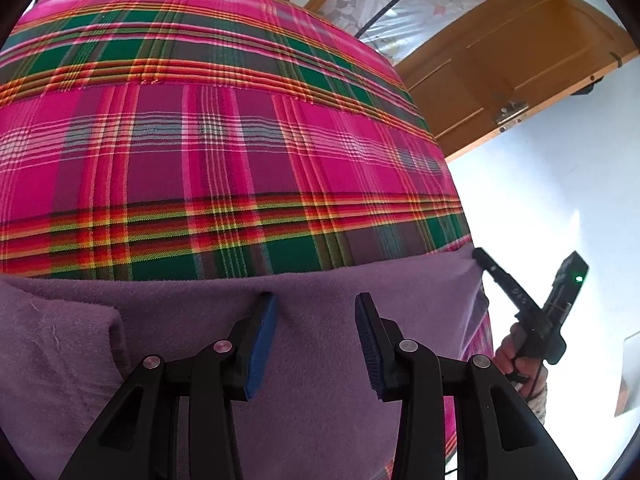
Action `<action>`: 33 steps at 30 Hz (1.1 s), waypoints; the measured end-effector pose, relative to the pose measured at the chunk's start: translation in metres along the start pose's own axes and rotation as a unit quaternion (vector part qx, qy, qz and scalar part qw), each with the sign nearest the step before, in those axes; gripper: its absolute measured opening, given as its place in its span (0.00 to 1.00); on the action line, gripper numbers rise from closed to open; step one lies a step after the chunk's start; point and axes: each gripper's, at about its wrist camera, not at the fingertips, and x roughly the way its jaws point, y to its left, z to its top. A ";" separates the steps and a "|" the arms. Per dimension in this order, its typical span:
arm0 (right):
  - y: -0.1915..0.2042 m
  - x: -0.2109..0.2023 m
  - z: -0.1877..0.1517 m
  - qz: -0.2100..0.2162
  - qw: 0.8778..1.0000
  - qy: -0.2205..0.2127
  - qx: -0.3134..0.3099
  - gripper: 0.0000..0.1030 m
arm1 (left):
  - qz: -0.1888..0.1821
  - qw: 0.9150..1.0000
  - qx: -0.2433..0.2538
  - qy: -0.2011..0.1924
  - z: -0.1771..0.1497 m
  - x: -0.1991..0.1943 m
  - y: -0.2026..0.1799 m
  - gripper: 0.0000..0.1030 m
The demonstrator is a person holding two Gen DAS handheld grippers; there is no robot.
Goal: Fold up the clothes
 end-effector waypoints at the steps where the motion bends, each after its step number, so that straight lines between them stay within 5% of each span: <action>1: -0.003 0.004 -0.001 0.001 1.000 0.008 0.006 0.08 | 0.001 1.000 0.000 -0.001 0.000 0.000 -0.001 0.41; 14: -0.051 -0.051 -0.031 0.014 0.998 -0.017 0.067 0.23 | 0.002 0.999 0.049 0.003 -0.021 0.002 -0.021 0.41; 26: -0.042 -0.041 -0.051 0.040 0.998 0.008 0.052 0.25 | 0.022 0.988 0.150 0.030 -0.061 0.014 -0.066 0.41; 33: -0.040 -0.042 -0.055 0.044 0.998 0.013 0.045 0.11 | 0.022 0.978 0.197 0.063 -0.080 0.016 -0.085 0.41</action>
